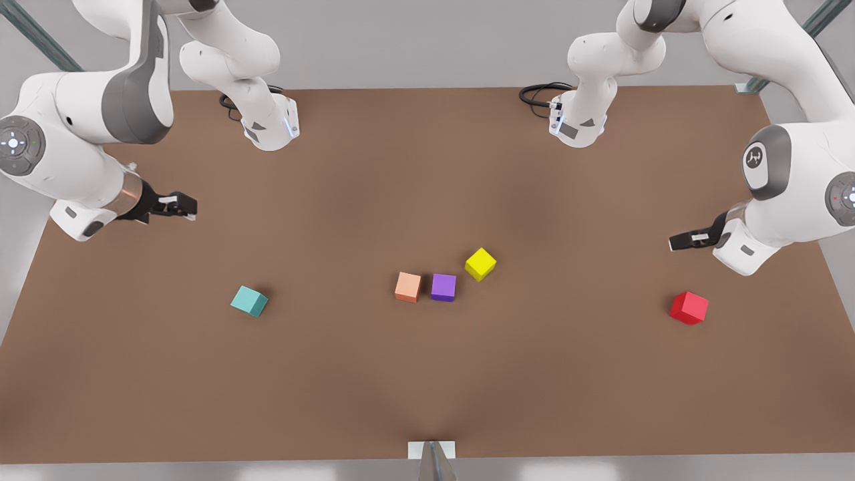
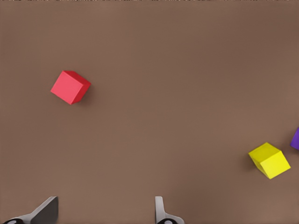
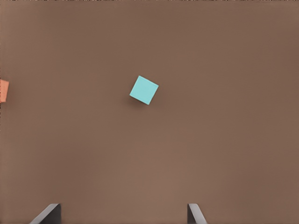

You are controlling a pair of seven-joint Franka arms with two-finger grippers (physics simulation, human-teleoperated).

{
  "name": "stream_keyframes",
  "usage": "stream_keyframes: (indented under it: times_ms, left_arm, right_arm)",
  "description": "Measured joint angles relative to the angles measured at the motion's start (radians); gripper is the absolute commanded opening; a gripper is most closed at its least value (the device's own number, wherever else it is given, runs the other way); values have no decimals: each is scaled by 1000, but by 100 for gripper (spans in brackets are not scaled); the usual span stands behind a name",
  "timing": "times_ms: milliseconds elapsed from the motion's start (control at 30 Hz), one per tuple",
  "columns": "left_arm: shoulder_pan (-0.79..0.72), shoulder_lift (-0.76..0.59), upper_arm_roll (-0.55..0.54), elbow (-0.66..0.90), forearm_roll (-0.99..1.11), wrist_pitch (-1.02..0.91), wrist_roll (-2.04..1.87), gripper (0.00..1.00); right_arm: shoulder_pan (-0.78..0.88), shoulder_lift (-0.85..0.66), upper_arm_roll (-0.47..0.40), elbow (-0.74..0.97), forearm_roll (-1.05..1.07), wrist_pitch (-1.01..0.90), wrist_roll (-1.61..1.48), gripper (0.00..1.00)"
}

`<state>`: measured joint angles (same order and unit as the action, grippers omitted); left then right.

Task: Pick up red wooden cube and pass to hand red wooden cube and place in blue wooden cube

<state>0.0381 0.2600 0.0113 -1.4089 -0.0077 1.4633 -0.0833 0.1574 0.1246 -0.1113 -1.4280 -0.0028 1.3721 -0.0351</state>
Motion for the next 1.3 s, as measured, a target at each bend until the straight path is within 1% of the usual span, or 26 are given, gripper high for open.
stream_keyframes:
  times_ms: [67, 133, 200, 233, 300, 467, 600, 767, 1000, 1300]
  left_arm:
    - [2, 27, 1, 7, -2, 10, 2, 100]
    - [29, 137, 2, 43, -1, 38, 31, 100]
    - [103, 250, 5, 53, 1, 101, 95, 100]
    - [125, 290, 10, 50, 1, 139, 143, 100]
    - [141, 330, 15, 14, 1, 216, 249, 100]
    - [162, 350, 38, -133, 2, 438, 494, 100]
    - [170, 365, 42, -156, 20, 580, 654, 100]
    - [175, 390, 42, -156, 28, 691, 808, 100]
    - [179, 440, 42, -157, 14, 779, 964, 100]
    - [195, 476, 42, -172, 11, 801, 1009, 100]
  right_arm:
    - [-2, 2, -1, -1, 1, 8, -1, 100]
    - [-5, 5, -2, -2, -2, 14, -1, 100]
    - [-19, 15, -3, -10, 1, 22, -3, 100]
    - [-30, 18, -3, -24, 2, 25, -4, 100]
    - [-46, 21, -3, -36, 4, 31, -7, 100]
    - [-43, 32, -2, -40, 5, 38, -13, 100]
    - [-42, 40, -2, -42, 5, 37, -20, 100]
    - [-42, 45, 0, -52, 7, 34, -28, 100]
    - [-42, 45, 0, -66, 8, 32, -40, 100]
    - [-41, 46, 0, -68, 8, 32, -52, 100]
